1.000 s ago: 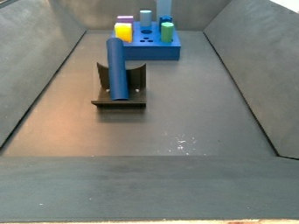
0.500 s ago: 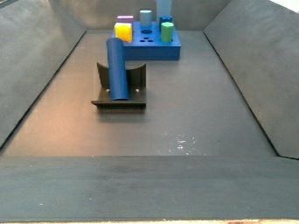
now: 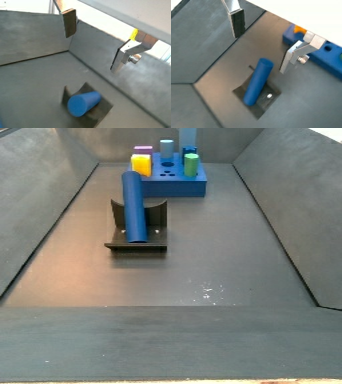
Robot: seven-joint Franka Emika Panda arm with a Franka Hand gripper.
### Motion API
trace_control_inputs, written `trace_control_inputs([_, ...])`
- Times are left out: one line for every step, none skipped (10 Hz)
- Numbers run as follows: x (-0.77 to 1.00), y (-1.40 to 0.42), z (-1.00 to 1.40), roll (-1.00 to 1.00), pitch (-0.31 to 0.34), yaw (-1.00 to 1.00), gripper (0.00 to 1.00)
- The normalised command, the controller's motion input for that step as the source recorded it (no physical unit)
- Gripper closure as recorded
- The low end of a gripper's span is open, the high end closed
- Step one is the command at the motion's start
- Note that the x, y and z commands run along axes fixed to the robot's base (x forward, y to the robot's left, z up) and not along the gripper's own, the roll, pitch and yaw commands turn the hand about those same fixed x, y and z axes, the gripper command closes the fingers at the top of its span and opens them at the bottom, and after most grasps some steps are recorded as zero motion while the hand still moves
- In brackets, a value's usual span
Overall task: Pick up the round object. Move up. Place the round object on the fixture. Regrasp the round object. Move to above the board. Insert the round object.
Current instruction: Regrasp the round object.
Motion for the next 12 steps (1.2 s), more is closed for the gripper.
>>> trace_control_inputs([0.07, -0.03, 0.00, 1.00, 0.077, 0.03, 0.00])
trace_control_inputs([0.07, -0.03, 0.00, 1.00, 0.091, 0.03, 0.00])
trace_control_inputs([0.09, -0.04, 0.00, 1.00, 0.125, 0.05, 0.00])
trace_control_inputs([0.10, -0.04, -0.01, 1.00, 0.158, 0.07, 0.00])
trace_control_inputs([0.10, -0.05, -0.01, 1.00, 0.195, 0.10, 0.00])
trace_control_inputs([0.11, -0.05, -0.01, 0.83, 0.206, 0.15, 0.00])
trace_control_inputs([0.11, -0.05, -0.01, 0.65, 0.192, 0.17, 0.00])
trace_control_inputs([0.11, -0.05, -0.01, 0.47, 0.175, 0.20, 0.00])
trace_control_inputs([0.10, -0.04, 0.00, 0.28, 0.133, 0.22, 0.00])
trace_control_inputs([0.09, -0.04, 0.00, 0.21, 0.089, 0.23, 0.00])
trace_control_inputs([0.08, -0.04, 0.00, 0.19, 0.065, 0.22, 0.00])
trace_control_inputs([0.08, -0.05, -0.01, 0.16, 0.024, 0.21, 0.00])
